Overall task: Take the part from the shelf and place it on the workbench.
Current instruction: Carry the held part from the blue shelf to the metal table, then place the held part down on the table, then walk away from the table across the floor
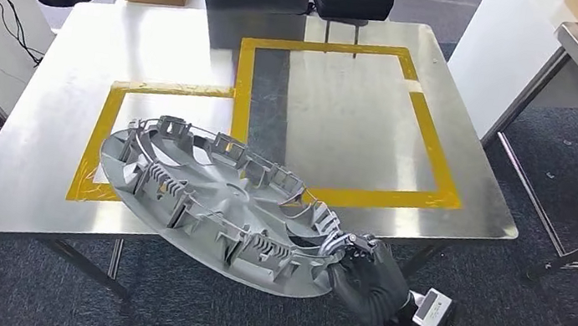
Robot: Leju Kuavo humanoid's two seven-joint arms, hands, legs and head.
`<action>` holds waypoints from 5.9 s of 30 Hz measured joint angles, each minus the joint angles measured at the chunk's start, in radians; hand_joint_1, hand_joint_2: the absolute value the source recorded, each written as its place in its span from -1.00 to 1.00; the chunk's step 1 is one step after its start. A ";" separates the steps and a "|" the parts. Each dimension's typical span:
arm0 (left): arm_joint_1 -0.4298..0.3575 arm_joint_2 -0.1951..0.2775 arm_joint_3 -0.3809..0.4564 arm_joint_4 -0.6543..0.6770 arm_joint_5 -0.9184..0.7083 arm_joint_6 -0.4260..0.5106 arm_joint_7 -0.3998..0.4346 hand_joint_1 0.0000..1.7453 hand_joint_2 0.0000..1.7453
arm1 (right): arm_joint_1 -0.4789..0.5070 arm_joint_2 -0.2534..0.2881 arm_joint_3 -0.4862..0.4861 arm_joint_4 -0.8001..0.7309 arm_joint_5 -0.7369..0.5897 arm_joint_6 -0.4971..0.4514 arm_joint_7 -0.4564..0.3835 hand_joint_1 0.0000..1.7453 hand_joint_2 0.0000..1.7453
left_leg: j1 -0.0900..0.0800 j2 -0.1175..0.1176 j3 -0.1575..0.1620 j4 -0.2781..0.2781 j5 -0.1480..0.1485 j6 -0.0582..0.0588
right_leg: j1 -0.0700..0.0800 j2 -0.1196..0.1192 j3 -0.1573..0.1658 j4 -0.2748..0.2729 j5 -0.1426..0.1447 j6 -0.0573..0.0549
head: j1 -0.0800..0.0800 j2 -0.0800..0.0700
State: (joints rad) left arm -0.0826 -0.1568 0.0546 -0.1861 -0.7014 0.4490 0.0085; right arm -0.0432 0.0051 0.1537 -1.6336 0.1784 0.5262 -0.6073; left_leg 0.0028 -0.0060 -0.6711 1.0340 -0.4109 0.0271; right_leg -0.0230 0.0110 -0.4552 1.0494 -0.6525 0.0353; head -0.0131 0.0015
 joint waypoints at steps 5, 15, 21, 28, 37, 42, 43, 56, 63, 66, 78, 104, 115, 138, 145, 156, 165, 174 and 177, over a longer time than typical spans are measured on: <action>0.000 0.001 0.000 0.003 -0.002 -0.016 0.000 -1.00 1.00 | -0.002 0.000 -0.001 0.012 0.000 0.002 0.000 1.00 1.00 | -0.003 -0.002 0.039 -0.006 -0.028 0.008 | 0.010 -0.002 -0.176 0.231 -0.021 -0.002 | 0.002 0.000; -0.008 0.004 0.000 0.002 -0.006 -0.022 -0.001 -1.00 1.00 | -0.008 0.002 -0.002 0.017 -0.001 0.003 -0.001 1.00 1.00 | -0.010 -0.002 0.066 0.007 -0.055 -0.007 | 0.016 -0.004 -0.115 -0.017 0.146 -0.018 | 0.003 0.000; -0.008 0.005 0.000 0.001 -0.011 -0.022 -0.002 -1.00 1.00 | -0.008 0.002 -0.002 0.017 -0.001 0.003 -0.002 1.00 1.00 | -0.009 -0.002 0.068 0.001 -0.052 -0.018 | 0.018 -0.005 -0.114 -0.016 0.145 -0.023 | 0.003 0.000; -0.008 0.005 0.000 0.002 -0.008 -0.019 -0.012 -1.00 1.00 | -0.014 0.002 -0.004 0.030 0.069 -0.050 0.010 1.00 1.00 | -0.009 -0.002 0.068 0.001 -0.052 -0.019 | 0.018 -0.005 -0.113 -0.017 0.145 -0.023 | 0.003 0.000; -0.001 0.002 0.019 0.002 0.000 -0.012 -0.027 -1.00 1.00 | -0.099 -0.014 -0.003 0.164 0.418 -0.341 0.122 1.00 1.00 | -0.010 -0.002 0.068 0.002 -0.052 -0.017 | 0.017 -0.005 -0.110 -0.020 0.148 -0.019 | 0.003 0.000; 0.002 0.000 0.030 0.002 0.001 -0.012 -0.034 -1.00 1.00 | -0.156 -0.035 0.005 0.255 0.537 -0.418 0.157 1.00 1.00 | -0.010 -0.003 0.068 0.002 -0.052 -0.017 | 0.017 -0.005 -0.110 -0.021 0.149 -0.018 | 0.003 0.000; 0.003 0.000 0.032 0.002 0.002 -0.012 -0.035 -1.00 1.00 | -0.165 -0.040 0.010 0.270 0.556 -0.426 0.165 1.00 1.00 | -0.010 -0.003 0.068 0.002 -0.052 -0.017 | 0.017 -0.005 -0.110 -0.021 0.149 -0.018 | 0.003 0.000; 0.020 -0.002 0.066 0.002 0.018 0.000 -0.050 -1.00 1.00 | -0.222 -0.156 0.062 0.482 0.678 -0.543 0.161 1.00 1.00 | -0.010 -0.005 0.070 0.002 -0.052 -0.017 | 0.017 -0.007 -0.108 -0.021 0.148 -0.018 | 0.003 0.000; 0.022 -0.003 0.072 0.002 0.008 0.024 -0.053 -1.00 1.00 | -0.218 -0.181 0.074 0.502 0.690 -0.560 0.175 1.00 1.00 | -0.010 -0.005 0.071 0.002 -0.052 -0.017 | 0.017 -0.007 -0.107 -0.022 0.148 -0.018 | 0.003 0.000; 0.025 -0.003 0.074 0.002 0.012 0.046 -0.070 -1.00 1.00 | -0.211 -0.200 0.082 0.503 0.748 -0.612 0.224 1.00 1.00 | -0.010 -0.005 0.071 0.002 -0.052 -0.017 | 0.017 -0.007 -0.106 -0.022 0.148 -0.018 | 0.003 0.000; 0.035 -0.009 0.136 0.002 0.064 0.119 -0.124 -1.00 -1.00 | -0.167 -0.265 0.052 0.509 0.879 -0.717 0.319 -1.00 -1.00 | -0.010 -0.006 0.076 0.002 -0.053 -0.015 | 0.016 -0.007 -0.100 -0.024 0.148 -0.016 | 0.003 0.000; 0.031 -0.015 0.145 0.002 0.014 0.094 -0.109 -1.00 -1.00 | -0.139 -0.292 -0.039 0.545 0.870 -0.797 0.240 -1.00 -1.00 | -0.010 -0.004 0.075 0.002 -0.054 -0.014 | 0.016 -0.007 -0.101 -0.024 0.148 -0.016 | 0.004 0.000; 0.031 -0.019 0.147 0.002 0.024 0.085 -0.126 -1.00 -1.00 | -0.314 -0.313 -0.056 0.675 0.879 -0.775 0.189 -1.00 -1.00 | -0.011 -0.003 0.075 0.002 -0.053 -0.014 | 0.016 -0.006 -0.101 -0.024 0.149 -0.015 | 0.003 0.000; 0.029 -0.038 0.176 0.002 0.023 0.093 -0.167 -1.00 -1.00 | -1.015 -0.492 0.009 1.024 0.936 -0.569 0.146 -1.00 -1.00 | -0.014 -0.004 0.074 0.003 -0.051 -0.012 | 0.012 -0.006 -0.102 -0.024 0.150 -0.013 | 0.003 0.000; 0.027 -0.042 0.196 0.002 0.040 0.093 -0.182 -1.00 -1.00 | -0.956 -0.512 0.077 0.951 0.897 -0.562 0.166 -1.00 -1.00 | -0.016 -0.003 0.074 0.004 -0.053 -0.009 | 0.011 -0.006 -0.102 -0.025 0.151 -0.011 | 0.003 0.000; 0.025 -0.048 0.209 0.002 0.034 0.087 -0.172 -1.00 -1.00 | -0.923 -0.538 0.154 0.865 0.891 -0.526 0.218 -1.00 -1.00 | -0.002 0.003 0.076 -0.037 -0.014 0.016 | -0.004 -0.006 -0.213 0.223 0.030 0.024 | 0.009 0.000; 0.020 -0.048 0.215 0.000 0.022 0.078 -0.161 -1.00 -1.00 | -0.897 -0.539 0.212 0.830 0.921 -0.556 0.262 -1.00 -1.00 | 0.011 -0.006 0.022 0.018 -0.010 -0.051 | -0.025 0.001 -0.124 0.008 0.150 0.006 | 0.010 0.000; 0.018 -0.048 0.220 0.001 0.029 0.075 -0.153 -1.00 -1.00 | -0.900 -0.516 0.270 0.827 0.965 -0.587 0.305 -1.00 -1.00 | 0.006 -0.001 0.026 0.207 -0.155 -0.039 | -0.001 -0.005 -0.202 0.007 0.217 -0.028 | -0.003 0.000; 0.015 -0.048 0.221 -0.001 0.029 0.075 -0.152 -1.00 -1.00 | -0.903 -0.512 0.276 0.827 0.973 -0.598 0.320 -1.00 -1.00 | -0.008 0.000 0.138 0.034 -0.130 -0.019 | 0.001 -0.010 -0.213 0.004 0.238 -0.017 | -0.003 0.000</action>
State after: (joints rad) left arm -0.0679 -0.2043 0.2756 -0.1869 -0.6729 0.5241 -0.1432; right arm -0.9466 -0.5068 0.4295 -0.8068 1.1511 -0.0715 -0.2876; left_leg -0.0055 -0.0058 -0.5331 1.0683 -0.5409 0.0083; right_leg -0.0222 0.0011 -0.6682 1.0535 -0.4148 0.0185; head -0.0158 0.0015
